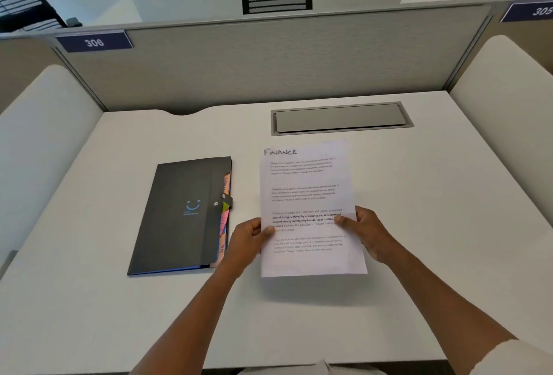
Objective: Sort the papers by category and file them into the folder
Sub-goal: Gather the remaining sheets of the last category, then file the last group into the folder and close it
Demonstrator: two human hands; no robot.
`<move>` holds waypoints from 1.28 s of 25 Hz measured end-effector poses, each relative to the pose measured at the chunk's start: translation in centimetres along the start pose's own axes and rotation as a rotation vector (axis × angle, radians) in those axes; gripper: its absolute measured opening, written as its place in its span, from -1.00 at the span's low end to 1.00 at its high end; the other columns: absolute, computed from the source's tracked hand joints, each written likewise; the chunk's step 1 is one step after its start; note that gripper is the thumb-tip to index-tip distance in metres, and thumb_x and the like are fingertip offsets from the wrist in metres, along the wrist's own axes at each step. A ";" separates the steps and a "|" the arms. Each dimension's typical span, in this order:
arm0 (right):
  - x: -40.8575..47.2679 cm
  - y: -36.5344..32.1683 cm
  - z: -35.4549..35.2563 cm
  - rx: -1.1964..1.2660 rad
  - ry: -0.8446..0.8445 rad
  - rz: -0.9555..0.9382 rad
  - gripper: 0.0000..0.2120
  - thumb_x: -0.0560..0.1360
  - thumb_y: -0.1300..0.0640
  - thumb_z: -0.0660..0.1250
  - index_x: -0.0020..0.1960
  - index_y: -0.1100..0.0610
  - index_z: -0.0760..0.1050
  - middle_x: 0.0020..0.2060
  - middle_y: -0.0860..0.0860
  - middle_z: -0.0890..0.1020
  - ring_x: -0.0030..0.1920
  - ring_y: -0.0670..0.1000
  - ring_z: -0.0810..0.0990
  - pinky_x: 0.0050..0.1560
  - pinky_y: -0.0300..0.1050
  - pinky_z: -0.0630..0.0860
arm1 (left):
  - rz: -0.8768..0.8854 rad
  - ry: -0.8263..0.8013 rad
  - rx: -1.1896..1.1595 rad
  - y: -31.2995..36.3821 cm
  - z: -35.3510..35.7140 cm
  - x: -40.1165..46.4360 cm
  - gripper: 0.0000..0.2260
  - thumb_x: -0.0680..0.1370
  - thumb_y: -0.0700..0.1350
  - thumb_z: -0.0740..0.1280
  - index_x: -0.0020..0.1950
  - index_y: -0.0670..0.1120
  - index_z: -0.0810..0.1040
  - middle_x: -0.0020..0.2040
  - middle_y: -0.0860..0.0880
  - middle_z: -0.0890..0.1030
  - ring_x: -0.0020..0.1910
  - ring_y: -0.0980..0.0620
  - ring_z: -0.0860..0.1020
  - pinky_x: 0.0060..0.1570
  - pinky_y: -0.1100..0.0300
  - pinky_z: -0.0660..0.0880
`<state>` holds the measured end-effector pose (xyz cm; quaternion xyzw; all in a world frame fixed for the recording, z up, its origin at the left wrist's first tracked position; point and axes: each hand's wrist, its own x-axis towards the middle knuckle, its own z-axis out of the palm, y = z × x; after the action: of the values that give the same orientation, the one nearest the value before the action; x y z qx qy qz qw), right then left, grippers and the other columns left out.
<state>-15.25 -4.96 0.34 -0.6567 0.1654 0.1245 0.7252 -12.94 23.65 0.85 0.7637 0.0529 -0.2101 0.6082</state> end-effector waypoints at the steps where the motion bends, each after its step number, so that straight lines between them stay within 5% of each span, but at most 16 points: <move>1: 0.1 0.2 0.3 -0.002 0.024 0.005 -0.79 0.49 0.21 0.42 0.12 0.18 0.60 0.02 0.10 0.71 0.01 0.16 0.70 0.08 0.12 0.61 | 0.018 0.070 0.027 0.0 -0.7 -0.1 -0.82 0.59 -0.14 0.34 0.19 -0.03 0.56 -0.05 -0.02 0.70 -0.11 -0.06 0.70 -0.24 0.18 0.63; 4: 0.4 1.1 1.1 0.002 0.114 0.029 -0.77 0.47 0.19 0.45 0.12 0.18 0.60 0.00 0.11 0.72 -0.01 0.18 0.70 0.09 0.19 0.60 | 0.095 0.404 0.198 -0.1 -3.5 -0.4 -0.68 0.58 -0.16 0.29 0.33 0.04 0.47 -0.10 0.01 0.63 -0.22 0.00 0.65 -0.12 0.11 0.60; 7: 0.3 2.3 2.1 0.026 0.173 0.051 -0.79 0.48 0.20 0.44 0.11 0.16 0.59 0.00 0.10 0.71 -0.02 0.19 0.70 0.09 0.19 0.60 | 0.105 0.571 0.494 -0.7 -6.9 -0.7 -0.60 0.55 -0.14 0.29 0.40 -0.03 0.40 0.08 -0.01 0.58 0.06 -0.03 0.56 0.06 0.07 0.49; 15: -0.6 4.5 5.0 0.038 0.262 0.103 -0.81 0.48 0.20 0.44 0.09 0.14 0.60 0.00 0.10 0.71 -0.02 0.17 0.70 0.09 0.18 0.60 | -0.187 0.370 1.129 -3.8 -9.3 0.6 -0.33 0.45 0.35 0.21 0.40 -0.04 0.27 0.39 -0.14 0.43 0.23 -0.30 0.51 0.24 -0.22 0.38; 20: -1.5 5.9 6.0 0.042 0.255 0.123 -0.81 0.49 0.19 0.43 0.10 0.15 0.61 -0.01 0.08 0.72 -0.01 0.16 0.70 0.10 0.20 0.60 | -0.223 0.288 0.988 -4.9 -9.2 1.4 -0.27 0.46 0.24 0.30 0.49 -0.02 0.08 0.48 -0.21 0.27 0.36 -0.49 0.28 0.21 -0.34 0.43; 26: -1.3 6.7 6.9 0.026 0.233 0.155 -0.80 0.50 0.19 0.42 0.12 0.15 0.60 0.00 0.08 0.72 -0.03 0.14 0.71 0.09 0.17 0.61 | -0.202 0.266 0.931 -4.5 -9.6 1.5 -0.28 0.50 0.18 0.30 0.53 -0.02 0.04 0.44 -0.24 0.32 0.36 -0.44 0.34 0.21 -0.28 0.47; 29: -0.9 7.0 6.9 0.014 0.229 0.153 -0.80 0.50 0.18 0.43 0.12 0.15 0.60 0.00 0.08 0.71 -0.02 0.14 0.70 0.10 0.18 0.60 | -0.171 0.277 0.857 -3.7 -9.8 1.4 -0.38 0.53 0.07 0.24 0.51 -0.01 0.06 0.22 -0.22 0.51 0.12 -0.26 0.56 0.02 -0.13 0.60; 32: -0.8 7.2 6.8 0.010 0.229 0.161 -0.81 0.50 0.19 0.42 0.11 0.15 0.60 -0.01 0.08 0.72 -0.02 0.15 0.70 0.10 0.19 0.60 | -0.171 0.230 0.907 -2.4 -9.8 1.2 -0.46 0.61 -0.03 0.22 0.52 -0.06 0.07 -0.03 -0.09 0.55 -0.16 0.00 0.57 -0.25 0.12 0.56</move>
<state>-18.30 2.63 -5.29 -0.6476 0.2997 0.1057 0.6925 -10.17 33.36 -0.11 0.9634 0.0854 -0.1753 0.1841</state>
